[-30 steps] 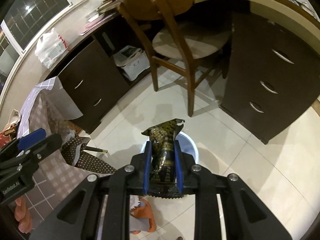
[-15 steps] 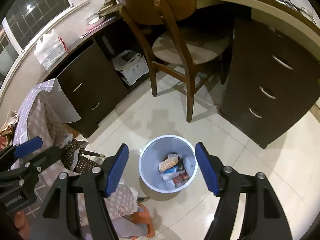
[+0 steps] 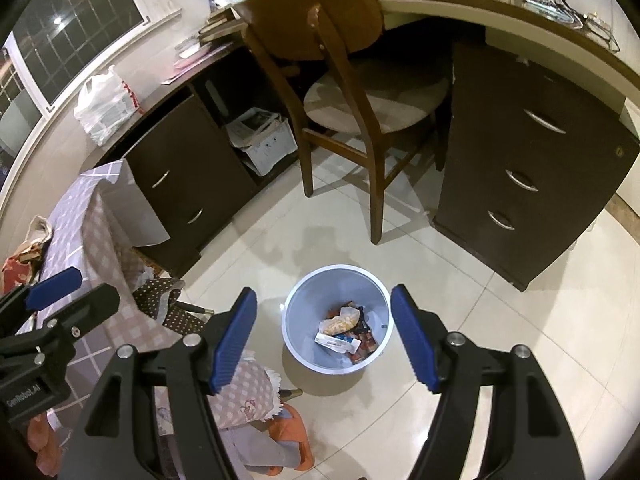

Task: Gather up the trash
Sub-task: 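Move both tools back over the table toward the small wrappers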

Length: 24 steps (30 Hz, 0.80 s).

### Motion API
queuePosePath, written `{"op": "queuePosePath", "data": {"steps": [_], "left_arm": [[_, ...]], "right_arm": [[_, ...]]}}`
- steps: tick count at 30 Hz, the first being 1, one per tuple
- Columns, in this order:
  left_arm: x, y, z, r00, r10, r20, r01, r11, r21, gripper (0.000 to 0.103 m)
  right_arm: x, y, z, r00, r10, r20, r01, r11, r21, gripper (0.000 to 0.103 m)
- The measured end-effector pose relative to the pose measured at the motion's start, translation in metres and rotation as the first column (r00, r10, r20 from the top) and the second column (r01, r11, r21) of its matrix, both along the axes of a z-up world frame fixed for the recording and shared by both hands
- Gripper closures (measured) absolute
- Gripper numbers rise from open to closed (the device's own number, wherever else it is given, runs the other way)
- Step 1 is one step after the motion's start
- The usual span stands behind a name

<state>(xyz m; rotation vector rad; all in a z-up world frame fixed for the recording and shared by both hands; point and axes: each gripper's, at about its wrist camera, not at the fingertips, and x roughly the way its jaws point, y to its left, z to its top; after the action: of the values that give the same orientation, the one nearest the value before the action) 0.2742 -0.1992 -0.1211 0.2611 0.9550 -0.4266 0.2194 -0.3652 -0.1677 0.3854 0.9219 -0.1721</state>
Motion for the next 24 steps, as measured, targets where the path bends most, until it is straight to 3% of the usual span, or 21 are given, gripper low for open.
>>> {"op": "queuePosePath", "data": {"steps": [12,24], "left_arm": [[-0.028,0.063,0.04,0.993,0.102,0.054,-0.097,0.99,-0.1,0.029],[-0.054,0.155,0.076,0.954,0.265,0.138,-0.247,0.959,-0.137,0.028]], "right_arm": [[-0.009,0.071,0.047,0.985,0.14,0.097,-0.134,0.989,-0.069,0.029],[-0.002,0.176,0.08,0.938,0.314,0.148,-0.304,0.949,-0.082,0.026]]}}
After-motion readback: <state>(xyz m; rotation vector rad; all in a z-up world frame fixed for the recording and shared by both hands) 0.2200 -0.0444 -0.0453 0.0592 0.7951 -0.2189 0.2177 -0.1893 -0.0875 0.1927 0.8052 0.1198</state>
